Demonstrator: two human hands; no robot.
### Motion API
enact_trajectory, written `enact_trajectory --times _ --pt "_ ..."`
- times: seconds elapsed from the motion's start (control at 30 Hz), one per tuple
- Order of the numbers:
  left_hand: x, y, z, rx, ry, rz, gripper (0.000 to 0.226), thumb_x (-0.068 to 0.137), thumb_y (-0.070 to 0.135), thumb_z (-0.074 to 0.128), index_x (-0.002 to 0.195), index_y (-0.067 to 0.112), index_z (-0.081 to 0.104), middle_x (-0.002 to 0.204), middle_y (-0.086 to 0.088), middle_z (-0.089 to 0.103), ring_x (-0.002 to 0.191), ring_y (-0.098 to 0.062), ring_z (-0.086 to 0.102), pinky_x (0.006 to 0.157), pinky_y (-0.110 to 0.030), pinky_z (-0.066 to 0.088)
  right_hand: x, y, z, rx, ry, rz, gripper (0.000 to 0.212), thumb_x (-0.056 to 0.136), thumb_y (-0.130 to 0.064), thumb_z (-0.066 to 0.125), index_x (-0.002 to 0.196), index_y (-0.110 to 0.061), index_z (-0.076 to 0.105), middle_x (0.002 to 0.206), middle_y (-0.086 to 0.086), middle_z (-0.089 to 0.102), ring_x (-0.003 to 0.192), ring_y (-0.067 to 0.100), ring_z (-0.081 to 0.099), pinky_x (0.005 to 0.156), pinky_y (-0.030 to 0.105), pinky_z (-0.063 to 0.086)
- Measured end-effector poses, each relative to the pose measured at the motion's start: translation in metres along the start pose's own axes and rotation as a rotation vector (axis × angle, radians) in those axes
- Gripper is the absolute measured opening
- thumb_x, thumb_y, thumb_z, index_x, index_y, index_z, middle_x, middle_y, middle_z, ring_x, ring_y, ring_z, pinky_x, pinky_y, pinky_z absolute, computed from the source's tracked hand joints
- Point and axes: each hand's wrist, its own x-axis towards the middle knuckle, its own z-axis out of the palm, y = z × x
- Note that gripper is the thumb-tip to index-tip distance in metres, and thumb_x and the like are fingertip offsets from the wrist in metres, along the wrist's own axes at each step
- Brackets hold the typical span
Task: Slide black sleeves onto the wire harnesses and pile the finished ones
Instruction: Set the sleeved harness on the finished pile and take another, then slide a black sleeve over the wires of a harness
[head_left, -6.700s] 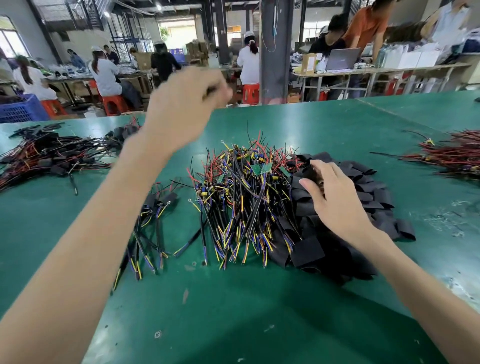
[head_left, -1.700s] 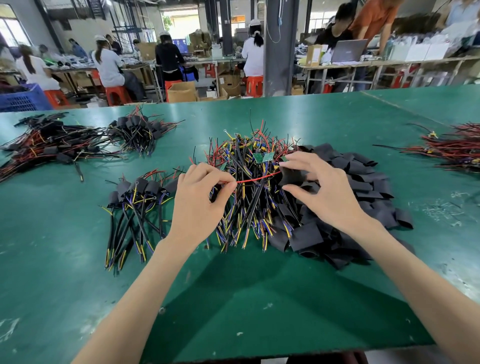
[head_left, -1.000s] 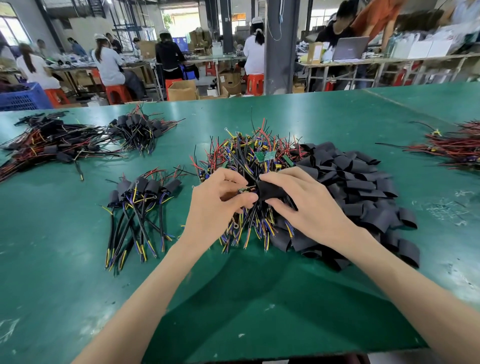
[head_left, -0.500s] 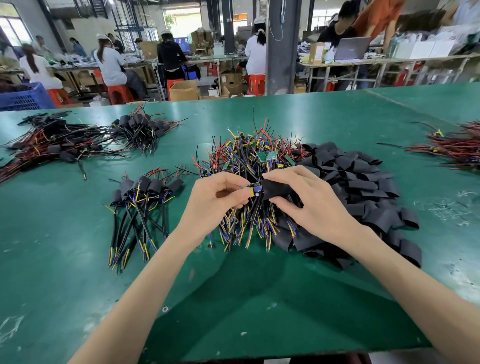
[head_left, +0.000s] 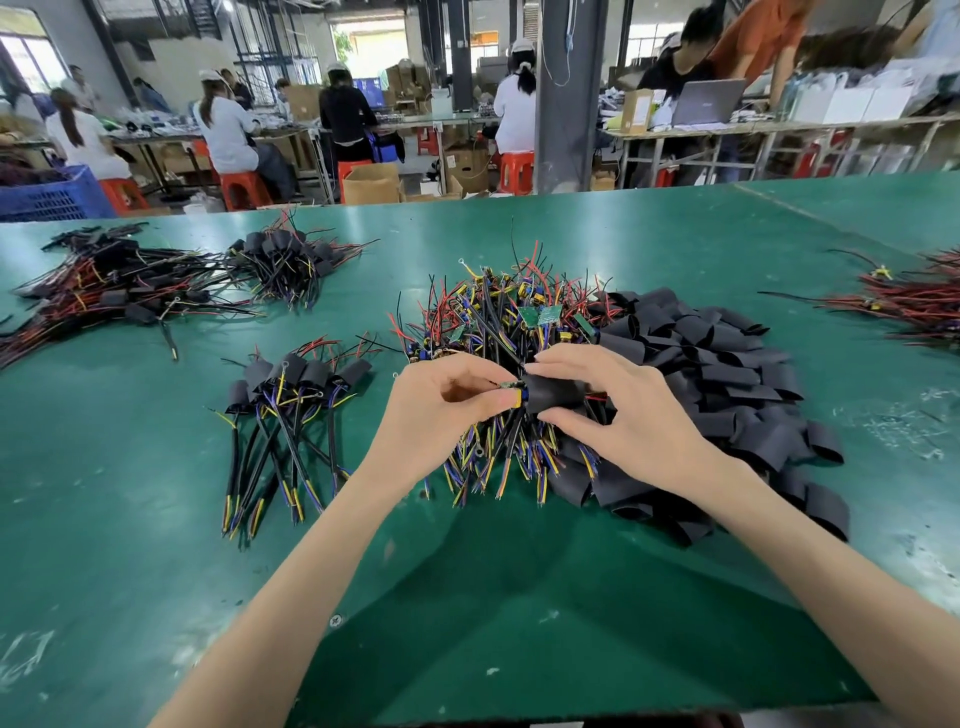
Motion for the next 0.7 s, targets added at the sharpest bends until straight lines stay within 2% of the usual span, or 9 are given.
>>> enact_trajectory --times 0.07,0.17,0.3,0.4,0.5,0.57,0.63,0.7 --pt "0.000 -0.002 0.001 0.003 0.010 -0.026 0.026 0.077 0.001 0.074 0.081 0.026 0.067 0.062 0.009 0.068 0.056 -0.004 0.058 0.060 -0.017 0.046 0.000 -0.001 0.002 -0.001 0.000 -0.027 0.046 0.080 -0.012 0.074 0.122 -0.016 0.058 0.119 -0.019 0.057 0.115 0.005 0.054 0.096 0.031 0.044" --pt "0.000 -0.003 0.000 0.000 -0.019 -0.059 0.026 0.078 0.000 0.073 0.086 0.024 0.064 0.065 0.006 0.070 0.056 -0.005 0.059 0.061 -0.018 0.048 -0.001 -0.002 0.005 -0.052 -0.004 -0.072 0.044 0.080 -0.013 0.073 0.121 -0.017 0.057 0.117 -0.006 0.062 0.112 0.011 0.056 0.092 0.035 0.046" --pt "0.001 -0.003 -0.002 0.004 -0.035 -0.046 0.025 0.079 0.000 0.072 0.087 0.023 0.063 0.067 0.006 0.071 0.059 -0.008 0.060 0.063 -0.023 0.049 -0.001 0.000 0.005 -0.066 -0.003 -0.063 0.043 0.082 -0.015 0.071 0.122 -0.018 0.057 0.116 -0.002 0.063 0.111 0.011 0.055 0.091 0.036 0.046" --pt "0.000 -0.004 0.001 0.101 -0.015 -0.027 0.021 0.081 0.005 0.071 0.082 0.025 0.066 0.062 0.008 0.067 0.056 -0.007 0.057 0.063 -0.027 0.050 -0.001 0.000 0.006 -0.071 -0.006 -0.080 0.042 0.082 -0.015 0.071 0.122 -0.017 0.057 0.116 -0.001 0.063 0.111 0.012 0.056 0.091 0.039 0.048" --pt "-0.001 -0.003 0.003 0.271 0.013 0.006 0.014 0.080 0.015 0.073 0.070 0.024 0.067 0.052 0.014 0.056 0.049 0.000 0.044 0.054 -0.015 0.036 -0.002 0.000 0.007 -0.074 -0.008 -0.080 0.044 0.082 -0.014 0.072 0.123 -0.017 0.057 0.118 -0.002 0.062 0.112 0.011 0.055 0.091 0.039 0.047" --pt "-0.001 0.002 0.002 0.306 0.032 0.023 0.016 0.079 0.015 0.073 0.067 0.023 0.067 0.048 0.016 0.053 0.046 0.001 0.041 0.052 -0.013 0.033 -0.001 -0.001 0.007 -0.069 0.013 -0.083 0.047 0.083 -0.015 0.072 0.127 -0.017 0.055 0.123 -0.003 0.060 0.117 0.009 0.052 0.096 0.036 0.044" --pt "-0.001 0.009 -0.002 0.317 0.071 0.049 0.018 0.079 0.015 0.072 0.065 0.023 0.065 0.049 0.012 0.054 0.047 -0.003 0.044 0.053 -0.023 0.039 0.001 -0.002 0.007 -0.091 0.079 -0.113 0.051 0.085 -0.019 0.069 0.132 -0.014 0.050 0.134 -0.002 0.052 0.127 0.010 0.044 0.106 0.031 0.035" --pt "0.000 0.017 -0.013 0.265 0.157 0.069 0.022 0.081 0.013 0.070 0.064 0.025 0.064 0.048 0.009 0.056 0.044 -0.007 0.049 0.051 -0.027 0.044 0.004 -0.001 0.004 -0.164 0.198 -0.164 0.051 0.088 -0.021 0.064 0.134 -0.009 0.045 0.142 0.000 0.043 0.134 0.015 0.037 0.112 0.032 0.027"
